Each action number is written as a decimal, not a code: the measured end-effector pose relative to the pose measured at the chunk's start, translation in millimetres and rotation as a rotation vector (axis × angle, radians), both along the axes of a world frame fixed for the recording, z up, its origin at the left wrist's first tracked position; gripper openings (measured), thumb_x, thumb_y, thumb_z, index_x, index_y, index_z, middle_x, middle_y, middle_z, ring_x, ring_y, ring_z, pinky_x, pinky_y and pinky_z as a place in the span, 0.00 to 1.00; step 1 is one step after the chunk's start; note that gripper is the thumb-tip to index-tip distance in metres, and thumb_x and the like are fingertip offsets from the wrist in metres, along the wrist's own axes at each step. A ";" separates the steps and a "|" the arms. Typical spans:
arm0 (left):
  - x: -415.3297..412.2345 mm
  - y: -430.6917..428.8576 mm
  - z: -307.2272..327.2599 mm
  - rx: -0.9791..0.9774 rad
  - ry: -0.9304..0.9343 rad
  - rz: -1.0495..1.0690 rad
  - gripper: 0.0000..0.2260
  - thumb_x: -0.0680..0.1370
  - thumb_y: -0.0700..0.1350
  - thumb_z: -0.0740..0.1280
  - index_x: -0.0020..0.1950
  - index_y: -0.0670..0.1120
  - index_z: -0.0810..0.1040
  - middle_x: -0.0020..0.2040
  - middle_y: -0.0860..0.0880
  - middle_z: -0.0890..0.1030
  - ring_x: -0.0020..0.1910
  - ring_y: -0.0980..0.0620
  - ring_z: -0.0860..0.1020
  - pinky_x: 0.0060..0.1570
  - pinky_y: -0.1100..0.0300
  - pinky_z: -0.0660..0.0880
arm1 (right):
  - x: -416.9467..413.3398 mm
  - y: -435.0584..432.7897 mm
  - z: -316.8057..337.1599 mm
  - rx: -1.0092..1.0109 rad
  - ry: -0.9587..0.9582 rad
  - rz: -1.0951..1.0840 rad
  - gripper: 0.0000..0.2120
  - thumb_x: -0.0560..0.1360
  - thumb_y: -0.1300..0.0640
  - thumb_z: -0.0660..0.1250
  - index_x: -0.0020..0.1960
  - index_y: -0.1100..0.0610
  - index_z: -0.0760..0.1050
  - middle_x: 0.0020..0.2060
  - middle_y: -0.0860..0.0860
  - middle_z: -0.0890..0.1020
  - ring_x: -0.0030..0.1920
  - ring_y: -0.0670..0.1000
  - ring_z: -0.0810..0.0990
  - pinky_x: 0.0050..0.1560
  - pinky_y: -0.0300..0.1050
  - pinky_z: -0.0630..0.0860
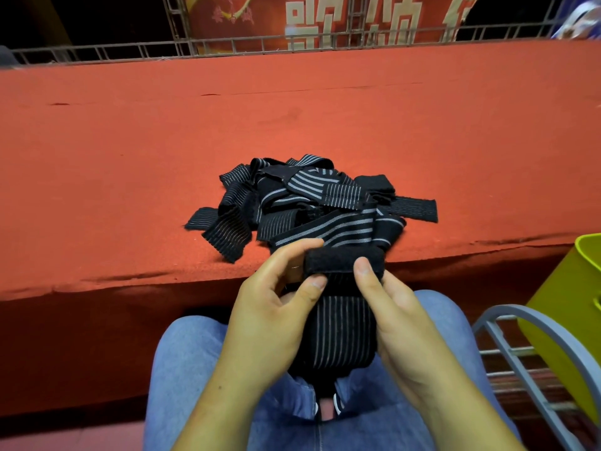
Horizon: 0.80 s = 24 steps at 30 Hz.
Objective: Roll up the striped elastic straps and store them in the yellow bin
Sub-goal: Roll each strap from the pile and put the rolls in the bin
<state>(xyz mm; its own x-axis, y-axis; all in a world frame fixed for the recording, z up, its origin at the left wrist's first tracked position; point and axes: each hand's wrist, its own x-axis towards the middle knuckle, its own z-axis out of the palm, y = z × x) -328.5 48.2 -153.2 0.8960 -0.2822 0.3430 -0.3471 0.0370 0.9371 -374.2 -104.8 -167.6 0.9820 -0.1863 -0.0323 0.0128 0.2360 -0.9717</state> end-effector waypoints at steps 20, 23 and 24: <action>-2.5 -4.3 -4.9 0.084 0.129 -0.112 0.27 0.80 0.56 0.71 0.77 0.52 0.68 0.64 0.71 0.78 0.67 0.70 0.74 0.61 0.74 0.70 | -1.6 -4.0 1.1 0.068 -0.023 -0.048 0.15 0.79 0.57 0.73 0.63 0.45 0.81 0.59 0.53 0.87 0.61 0.55 0.86 0.69 0.60 0.78; -0.8 -5.3 -5.2 0.108 0.128 -0.066 0.25 0.81 0.59 0.64 0.77 0.53 0.69 0.61 0.76 0.77 0.65 0.74 0.73 0.64 0.73 0.69 | -2.2 -4.1 3.1 0.057 -0.031 -0.016 0.17 0.81 0.62 0.68 0.65 0.45 0.80 0.59 0.54 0.87 0.61 0.55 0.86 0.64 0.55 0.79; -0.6 -4.5 -6.8 0.123 0.134 -0.062 0.25 0.82 0.62 0.63 0.77 0.55 0.69 0.64 0.74 0.77 0.67 0.73 0.72 0.69 0.68 0.68 | -2.0 -3.5 2.8 0.043 -0.038 -0.009 0.17 0.80 0.61 0.69 0.65 0.44 0.80 0.59 0.54 0.87 0.61 0.54 0.86 0.63 0.53 0.78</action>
<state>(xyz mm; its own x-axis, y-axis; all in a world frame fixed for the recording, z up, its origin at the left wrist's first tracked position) -329.1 43.7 -160.1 0.9107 -0.3711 0.1814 -0.2196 -0.0631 0.9735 -376.1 -108.3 -164.8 0.9810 -0.1939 -0.0031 0.0518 0.2775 -0.9593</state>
